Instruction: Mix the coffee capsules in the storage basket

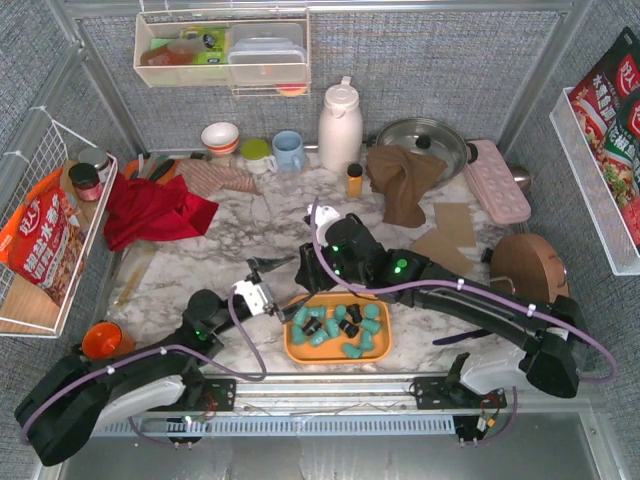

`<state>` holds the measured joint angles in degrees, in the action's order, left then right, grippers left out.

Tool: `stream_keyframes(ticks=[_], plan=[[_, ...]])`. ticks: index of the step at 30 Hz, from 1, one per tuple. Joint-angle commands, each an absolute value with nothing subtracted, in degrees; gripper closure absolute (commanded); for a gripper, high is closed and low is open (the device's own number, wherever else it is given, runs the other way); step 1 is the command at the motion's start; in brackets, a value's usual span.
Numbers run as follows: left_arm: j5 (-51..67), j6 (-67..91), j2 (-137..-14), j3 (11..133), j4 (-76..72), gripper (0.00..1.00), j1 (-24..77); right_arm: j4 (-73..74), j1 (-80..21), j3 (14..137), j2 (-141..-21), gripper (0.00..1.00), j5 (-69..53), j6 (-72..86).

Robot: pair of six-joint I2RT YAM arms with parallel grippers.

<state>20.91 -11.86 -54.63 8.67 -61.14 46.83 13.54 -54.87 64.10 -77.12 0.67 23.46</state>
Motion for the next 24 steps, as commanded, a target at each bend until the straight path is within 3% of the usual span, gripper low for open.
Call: stream_keyframes(ticks=[1, 7, 15, 20, 24], plan=[[15.2, -9.6, -51.4, 7.4, -59.4, 0.01, 46.8, 17.7, -54.9, 64.2, -74.7, 0.63, 7.0, 19.7], [-2.6, -3.8, -43.0, 7.5, -50.2, 0.01, 46.9, 23.0, -54.9, 62.5, -70.1, 0.63, 15.4, 15.8], [-34.8, 7.5, -33.5, 21.2, -16.4, 0.01, 46.9, 23.0, -55.2, 57.6, -65.6, 0.63, 13.2, 13.2], [-33.6, 10.2, -31.7, 31.8, 0.2, 0.01, 46.9, 22.5, -56.6, 52.7, -64.0, 0.63, 10.7, 12.3], [-29.3, 3.4, -30.6, 36.1, 7.0, 0.01, 46.9, 25.4, -58.2, 50.8, -63.1, 0.63, 11.0, 12.0]])
